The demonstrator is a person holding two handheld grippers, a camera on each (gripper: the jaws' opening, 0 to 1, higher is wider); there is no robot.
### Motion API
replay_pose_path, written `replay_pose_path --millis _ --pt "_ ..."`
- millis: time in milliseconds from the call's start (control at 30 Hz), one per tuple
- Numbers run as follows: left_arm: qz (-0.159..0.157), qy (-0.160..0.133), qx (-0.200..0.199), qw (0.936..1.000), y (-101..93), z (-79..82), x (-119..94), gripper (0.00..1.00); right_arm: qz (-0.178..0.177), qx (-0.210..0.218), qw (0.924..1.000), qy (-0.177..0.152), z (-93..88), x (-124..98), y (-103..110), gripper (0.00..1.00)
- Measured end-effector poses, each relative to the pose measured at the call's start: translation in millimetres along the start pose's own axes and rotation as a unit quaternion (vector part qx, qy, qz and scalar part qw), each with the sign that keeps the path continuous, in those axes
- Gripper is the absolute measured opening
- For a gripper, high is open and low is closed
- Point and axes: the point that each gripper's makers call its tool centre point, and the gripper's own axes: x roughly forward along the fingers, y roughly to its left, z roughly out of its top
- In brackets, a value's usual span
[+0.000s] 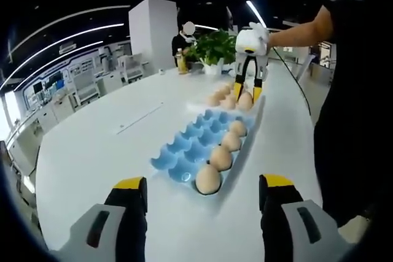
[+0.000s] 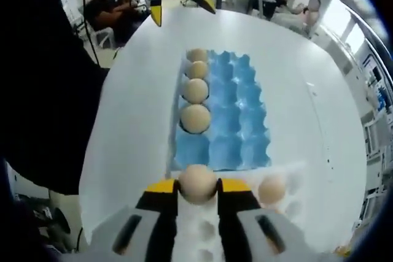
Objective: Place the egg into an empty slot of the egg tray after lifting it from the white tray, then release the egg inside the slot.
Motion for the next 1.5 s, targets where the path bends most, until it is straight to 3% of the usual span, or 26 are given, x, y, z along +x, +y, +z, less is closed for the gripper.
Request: replay_pose_path --millis 400,500,600,1000,1500 --pt "-0.009 0.003 -0.002 1.0000 -2.4 -1.1 0 0.71 0.015 -0.020 0.9997 0.000 15.9 17 3 0.24" --pt "-0.001 0.000 0.000 1.0000 0.2 0.0 1 0.77 0.017 -0.024 0.9996 0.000 19.8 22 3 0.24" --pt "0.002 -0.002 0.003 1.0000 2.1 1.0 0 0.77 0.022 -0.028 0.9994 0.002 22.0 29 4 0.24" --pt "-0.002 0.004 0.001 1.0000 1.4 -1.9 -2 0.74 0.038 -0.034 0.9985 0.019 19.6 46 4 0.24" --pt "-0.006 0.005 0.007 0.9999 0.7 2.3 2 0.74 0.048 -0.026 0.9983 0.019 14.6 50 3 0.24"
